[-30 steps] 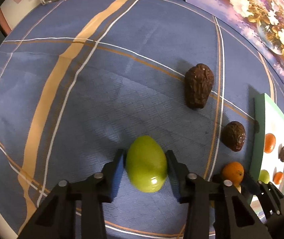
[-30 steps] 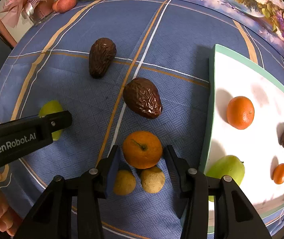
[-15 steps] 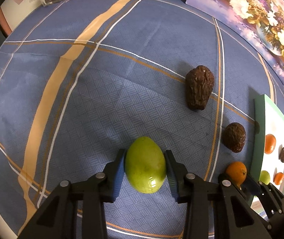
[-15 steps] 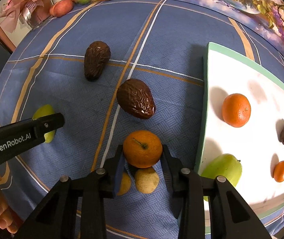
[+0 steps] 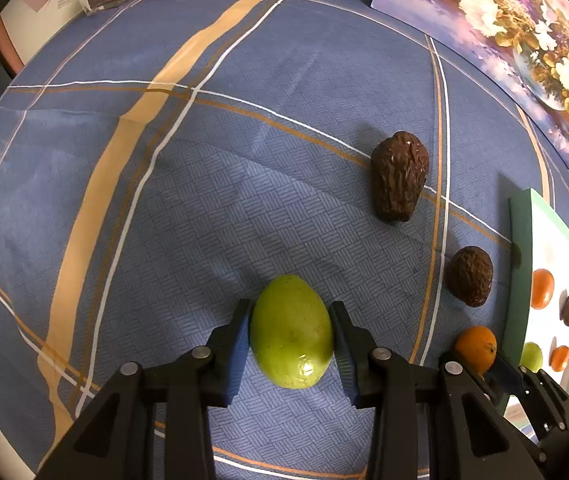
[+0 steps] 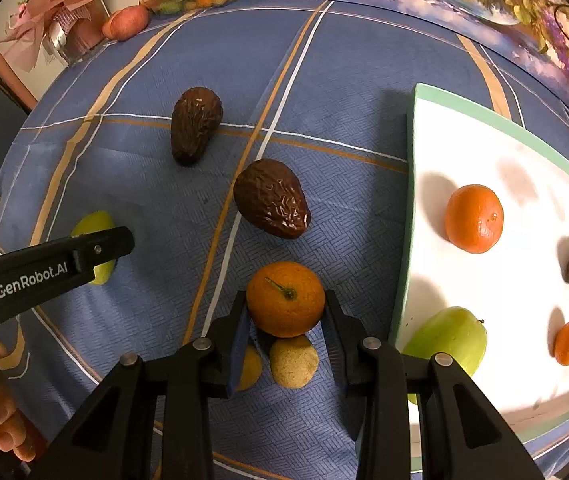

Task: Organize fruits
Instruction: 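Lift the green pear with the left tool while the right tool grasps the orange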

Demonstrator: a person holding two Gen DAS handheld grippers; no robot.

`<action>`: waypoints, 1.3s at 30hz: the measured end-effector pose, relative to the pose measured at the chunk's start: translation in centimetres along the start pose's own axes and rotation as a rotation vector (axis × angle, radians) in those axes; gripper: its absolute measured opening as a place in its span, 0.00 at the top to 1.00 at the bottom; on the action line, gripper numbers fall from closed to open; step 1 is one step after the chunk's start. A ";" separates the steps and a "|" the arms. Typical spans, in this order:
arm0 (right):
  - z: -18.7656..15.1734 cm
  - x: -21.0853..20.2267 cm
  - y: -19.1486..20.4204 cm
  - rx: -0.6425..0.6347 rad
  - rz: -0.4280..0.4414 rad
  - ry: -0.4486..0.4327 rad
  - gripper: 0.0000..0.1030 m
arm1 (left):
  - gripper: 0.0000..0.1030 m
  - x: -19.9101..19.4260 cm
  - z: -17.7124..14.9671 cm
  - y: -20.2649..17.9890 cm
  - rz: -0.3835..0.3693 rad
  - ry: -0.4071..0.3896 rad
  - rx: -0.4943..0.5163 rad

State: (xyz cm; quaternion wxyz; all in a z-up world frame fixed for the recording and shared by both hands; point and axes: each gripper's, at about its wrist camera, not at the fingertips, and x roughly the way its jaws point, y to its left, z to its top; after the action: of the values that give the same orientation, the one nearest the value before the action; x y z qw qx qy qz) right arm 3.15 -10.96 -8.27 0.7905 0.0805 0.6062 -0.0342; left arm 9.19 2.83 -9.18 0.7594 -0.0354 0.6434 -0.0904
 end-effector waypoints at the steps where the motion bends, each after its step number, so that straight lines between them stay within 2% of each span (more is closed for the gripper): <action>1: 0.0 0.0 -0.1 0.004 0.005 -0.001 0.64 | 0.61 0.0 0.1 0.2 -0.003 0.002 -0.003; 9: -0.3 -1.0 -1.9 0.070 0.073 -0.007 0.65 | 0.61 -0.2 0.4 1.5 -0.040 0.006 -0.060; 20: -0.7 -4.6 -4.2 0.130 0.101 -0.099 0.65 | 0.61 -2.0 0.1 2.0 -0.029 -0.043 -0.074; 30: -1.0 -7.3 -3.9 0.109 0.073 -0.172 0.65 | 0.61 -5.3 -0.1 1.2 -0.033 -0.147 -0.045; 39: -1.0 -9.8 -6.0 0.190 0.005 -0.269 0.65 | 0.61 -5.9 -0.4 -1.9 -0.046 -0.171 0.059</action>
State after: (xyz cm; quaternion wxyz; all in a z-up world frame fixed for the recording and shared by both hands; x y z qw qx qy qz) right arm -1.31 -17.16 0.39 0.8534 0.1513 0.4887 -0.0999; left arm 7.67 2.04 -3.16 0.8099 -0.0355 0.5724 -0.1234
